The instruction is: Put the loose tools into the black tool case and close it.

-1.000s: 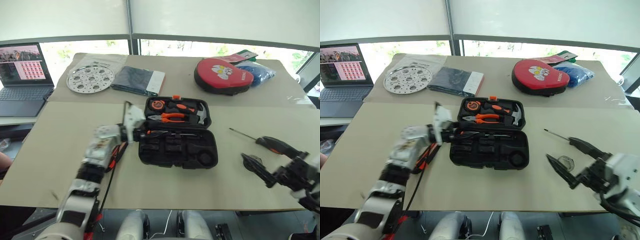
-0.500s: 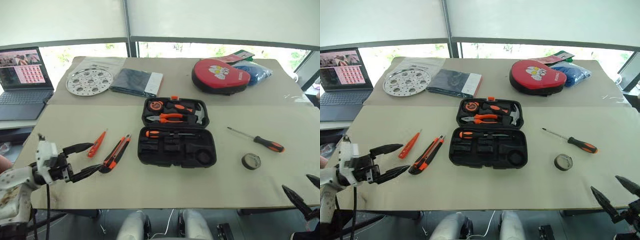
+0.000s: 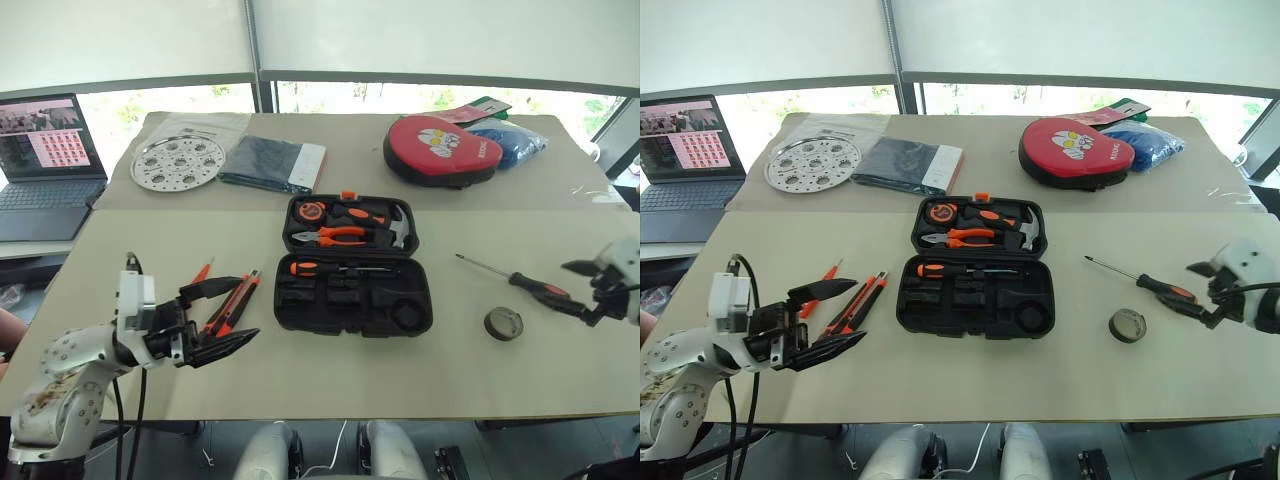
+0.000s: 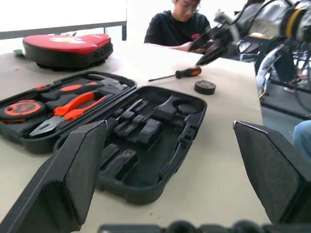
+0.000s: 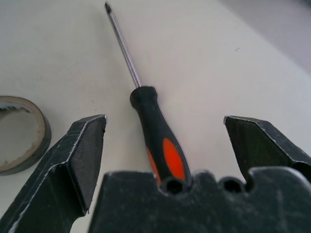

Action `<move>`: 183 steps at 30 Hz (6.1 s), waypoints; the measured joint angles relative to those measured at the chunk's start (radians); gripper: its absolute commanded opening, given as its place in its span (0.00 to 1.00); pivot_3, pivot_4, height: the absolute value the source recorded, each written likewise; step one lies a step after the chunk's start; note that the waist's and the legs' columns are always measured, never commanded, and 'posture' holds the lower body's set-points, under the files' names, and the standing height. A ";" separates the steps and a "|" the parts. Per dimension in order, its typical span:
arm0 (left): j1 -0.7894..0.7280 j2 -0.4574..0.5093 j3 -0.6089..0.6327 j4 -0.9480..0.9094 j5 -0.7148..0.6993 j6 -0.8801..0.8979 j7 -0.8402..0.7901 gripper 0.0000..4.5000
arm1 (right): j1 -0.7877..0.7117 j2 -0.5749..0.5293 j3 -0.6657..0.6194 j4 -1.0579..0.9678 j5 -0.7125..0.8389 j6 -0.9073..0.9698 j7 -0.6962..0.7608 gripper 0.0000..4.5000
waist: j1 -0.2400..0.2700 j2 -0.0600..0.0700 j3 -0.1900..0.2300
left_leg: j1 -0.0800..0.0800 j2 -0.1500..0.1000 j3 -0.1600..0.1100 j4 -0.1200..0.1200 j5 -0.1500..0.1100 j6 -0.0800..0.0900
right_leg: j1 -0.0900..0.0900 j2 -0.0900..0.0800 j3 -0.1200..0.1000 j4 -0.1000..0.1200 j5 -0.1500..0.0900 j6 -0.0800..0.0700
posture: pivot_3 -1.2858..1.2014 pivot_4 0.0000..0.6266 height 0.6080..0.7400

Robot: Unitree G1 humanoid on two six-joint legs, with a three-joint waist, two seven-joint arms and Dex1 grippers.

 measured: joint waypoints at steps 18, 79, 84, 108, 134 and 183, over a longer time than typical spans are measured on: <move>0.028 0.007 0.004 0.013 -0.010 -0.003 0.007 1.00 | -0.156 0.057 0.028 0.210 -0.025 -0.246 0.063 0.21 | -0.021 0.001 0.001 | 0.000 0.000 0.001 0.000 0.000 -0.001 | 0.000 0.000 0.000 0.000 0.000 0.002 | 0.52 0.24 1.00; 0.141 -0.010 0.036 0.024 0.027 -0.066 0.073 1.00 | -0.365 0.345 0.450 -0.551 -0.087 0.330 0.232 0.82 | -0.022 0.002 0.001 | -0.008 0.001 0.001 -0.001 0.001 -0.003 | -0.012 0.000 -0.003 0.001 0.001 0.000 | 0.52 0.24 1.00; 0.146 -0.010 0.037 0.024 0.027 -0.066 0.077 1.00 | -0.365 0.351 0.368 -0.590 0.063 0.324 0.312 0.82 | -0.020 0.001 0.001 | -0.009 0.001 0.001 -0.001 0.001 -0.003 | -0.012 0.000 -0.003 0.001 0.001 0.000 | 0.52 0.24 1.00; 0.121 -0.023 0.025 0.027 0.052 -0.068 0.089 1.00 | -0.152 0.535 0.254 -0.466 0.068 0.136 0.009 0.01 | -0.028 0.000 0.001 | -0.002 0.001 0.003 -0.001 0.002 -0.005 | -0.008 0.001 0.000 0.004 0.001 -0.001 | 0.52 0.24 1.00; 0.104 -0.038 0.011 0.033 0.069 -0.068 0.107 1.00 | -0.187 0.588 0.277 -0.451 0.058 0.181 -0.082 0.01 | -0.024 0.000 0.001 | -0.004 0.001 0.002 -0.003 0.002 -0.005 | -0.011 0.000 -0.001 0.003 0.001 -0.002 | 0.52 0.24 1.00; 0.554 -0.117 0.513 0.180 0.124 -0.092 0.324 1.00 | 0.415 0.420 -0.140 -0.912 0.461 -0.013 0.143 0.98 | -0.004 -0.005 0.001 | -0.003 0.002 0.002 -0.003 -0.006 0.006 | -0.009 -0.002 -0.001 0.000 -0.004 -0.005 | 0.52 0.24 1.00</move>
